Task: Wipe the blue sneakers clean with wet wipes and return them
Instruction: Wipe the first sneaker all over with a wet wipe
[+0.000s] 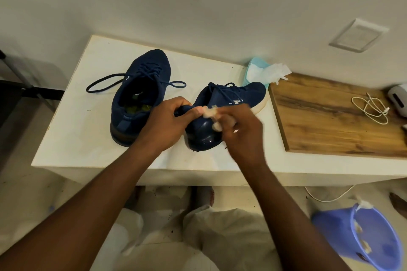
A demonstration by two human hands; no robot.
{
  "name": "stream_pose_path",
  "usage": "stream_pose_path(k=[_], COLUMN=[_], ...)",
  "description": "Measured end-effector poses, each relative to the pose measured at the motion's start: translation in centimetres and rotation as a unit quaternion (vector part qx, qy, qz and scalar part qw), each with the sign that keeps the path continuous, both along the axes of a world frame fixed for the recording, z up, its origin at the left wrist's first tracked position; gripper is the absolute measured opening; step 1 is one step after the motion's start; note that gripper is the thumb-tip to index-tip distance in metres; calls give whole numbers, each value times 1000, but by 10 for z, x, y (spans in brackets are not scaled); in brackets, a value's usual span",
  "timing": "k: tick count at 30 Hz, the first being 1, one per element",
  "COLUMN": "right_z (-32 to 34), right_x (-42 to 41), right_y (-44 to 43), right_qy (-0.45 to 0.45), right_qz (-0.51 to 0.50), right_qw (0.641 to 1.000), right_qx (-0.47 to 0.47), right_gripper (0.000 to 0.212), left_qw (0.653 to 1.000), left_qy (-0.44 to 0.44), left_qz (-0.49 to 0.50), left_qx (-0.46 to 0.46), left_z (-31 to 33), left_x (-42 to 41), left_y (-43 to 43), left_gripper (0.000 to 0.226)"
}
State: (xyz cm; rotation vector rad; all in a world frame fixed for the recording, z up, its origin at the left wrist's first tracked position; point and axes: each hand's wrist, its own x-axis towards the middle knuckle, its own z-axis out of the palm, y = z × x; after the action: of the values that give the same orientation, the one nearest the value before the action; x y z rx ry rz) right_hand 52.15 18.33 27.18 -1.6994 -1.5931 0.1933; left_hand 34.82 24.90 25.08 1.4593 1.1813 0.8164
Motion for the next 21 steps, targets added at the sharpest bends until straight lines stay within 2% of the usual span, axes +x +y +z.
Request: stream_pose_path(k=[2,4,6,8,10,12,15,17,21], right_z=[-2,-3,-1,3,6,4,-2,-5,-5], right_x=[23,23,0,-24,-27,-8,24,23,-16], right_y=[6,3,-7,-16,-13,-5,1,-3,-19], right_qy=[27,37,18,-46,-71,-33,26,40,-26], right_qz=[-103,-119,-34,71,107,52,-91,-118,13], right_qw=[994,992,999,995,991,998,996,992,998], right_qx=[-11,-16,-21,-46,-39,-16,-6,-21,-58], right_gripper=[10,12,12,11,15,16,10,8,9], left_qw=[1000,1000,1000,1000,1000,1000,1000,1000,1000], left_qy=[0,9,15,16,20,13,15,22,25], left_qz=[1,1,4,8,6,5,2,0,6], left_qx=[-4,-3,1,3,7,-1,-6,-5,-5], left_z=[1,2,2,2,2,2,3,3,2], left_x=[-1,0,1,0,-1,-1,-1,0,-1], left_y=[0,-1,-1,0,0,0,-1,-2,0], left_gripper=[26,27,29,29,28,27,27,27,28])
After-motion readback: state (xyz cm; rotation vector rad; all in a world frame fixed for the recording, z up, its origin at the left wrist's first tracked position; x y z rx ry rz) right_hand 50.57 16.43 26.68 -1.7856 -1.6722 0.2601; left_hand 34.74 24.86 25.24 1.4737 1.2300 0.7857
